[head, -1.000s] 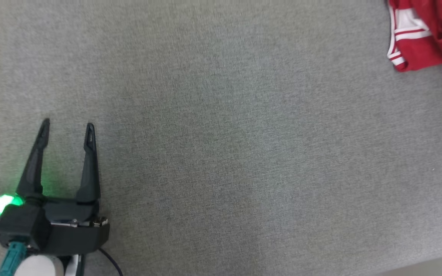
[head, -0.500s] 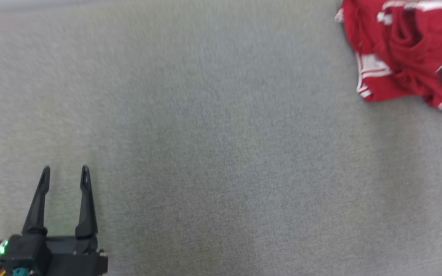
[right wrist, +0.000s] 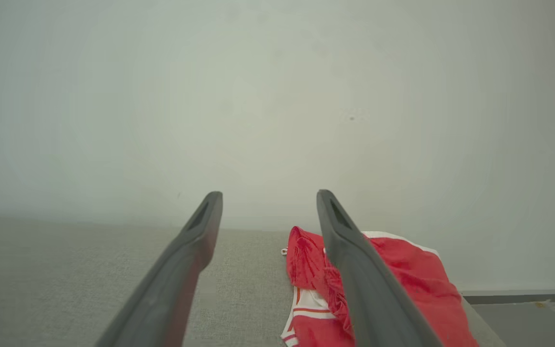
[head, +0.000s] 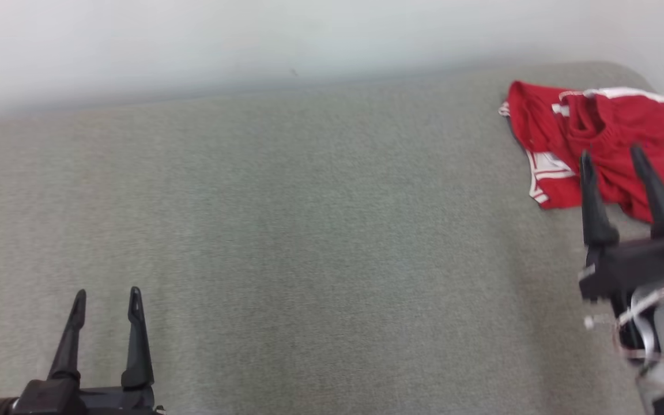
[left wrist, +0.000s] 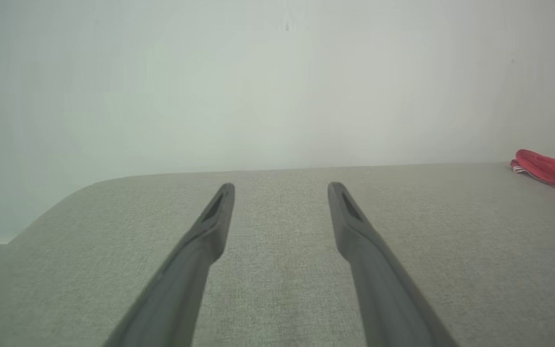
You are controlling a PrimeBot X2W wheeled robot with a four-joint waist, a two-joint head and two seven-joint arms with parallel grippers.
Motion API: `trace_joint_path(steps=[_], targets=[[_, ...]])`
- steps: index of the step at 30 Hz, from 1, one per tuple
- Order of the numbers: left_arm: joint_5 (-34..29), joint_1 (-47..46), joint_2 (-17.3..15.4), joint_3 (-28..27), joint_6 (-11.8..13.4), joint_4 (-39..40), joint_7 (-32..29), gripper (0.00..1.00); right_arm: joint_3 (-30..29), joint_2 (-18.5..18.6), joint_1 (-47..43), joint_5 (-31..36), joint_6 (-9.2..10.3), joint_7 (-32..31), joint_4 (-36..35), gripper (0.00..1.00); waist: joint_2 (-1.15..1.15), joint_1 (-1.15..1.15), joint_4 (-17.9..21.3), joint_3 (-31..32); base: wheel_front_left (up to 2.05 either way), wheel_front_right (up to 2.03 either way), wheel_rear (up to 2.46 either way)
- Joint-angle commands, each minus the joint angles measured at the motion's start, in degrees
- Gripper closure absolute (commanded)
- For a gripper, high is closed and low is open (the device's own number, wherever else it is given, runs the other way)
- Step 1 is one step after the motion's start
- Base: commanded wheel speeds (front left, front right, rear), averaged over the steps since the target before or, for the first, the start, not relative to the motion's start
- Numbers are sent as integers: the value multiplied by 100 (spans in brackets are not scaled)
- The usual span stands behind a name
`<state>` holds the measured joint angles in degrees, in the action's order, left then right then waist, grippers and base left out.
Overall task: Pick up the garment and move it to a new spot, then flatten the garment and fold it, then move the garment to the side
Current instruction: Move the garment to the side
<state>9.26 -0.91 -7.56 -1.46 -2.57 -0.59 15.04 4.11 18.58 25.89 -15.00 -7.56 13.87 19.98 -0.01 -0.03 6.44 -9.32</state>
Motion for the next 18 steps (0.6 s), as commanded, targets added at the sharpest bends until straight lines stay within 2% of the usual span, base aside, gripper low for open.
trace_joint_path(steps=[1, 11, 18], targets=[[2, 82, 27, 33, -33, -38, 14, 0, -114, -83, -276, 36, 15, -49, -160, 0, 1, 3, -268, 257, 0, 0, 0], [-5, 200, 118, 64, -51, -173, 16, 0, -617, -1025, -2133, 315, 14, -425, -1724, 0, 1, 3, -518, 530, 0, 0, 0], [6, 266, 162, 105, -93, -304, 16, 0, -595, -1360, -2856, 556, 14, -308, -2080, 0, 1, 3, -642, 723, 0, 0, 0]])
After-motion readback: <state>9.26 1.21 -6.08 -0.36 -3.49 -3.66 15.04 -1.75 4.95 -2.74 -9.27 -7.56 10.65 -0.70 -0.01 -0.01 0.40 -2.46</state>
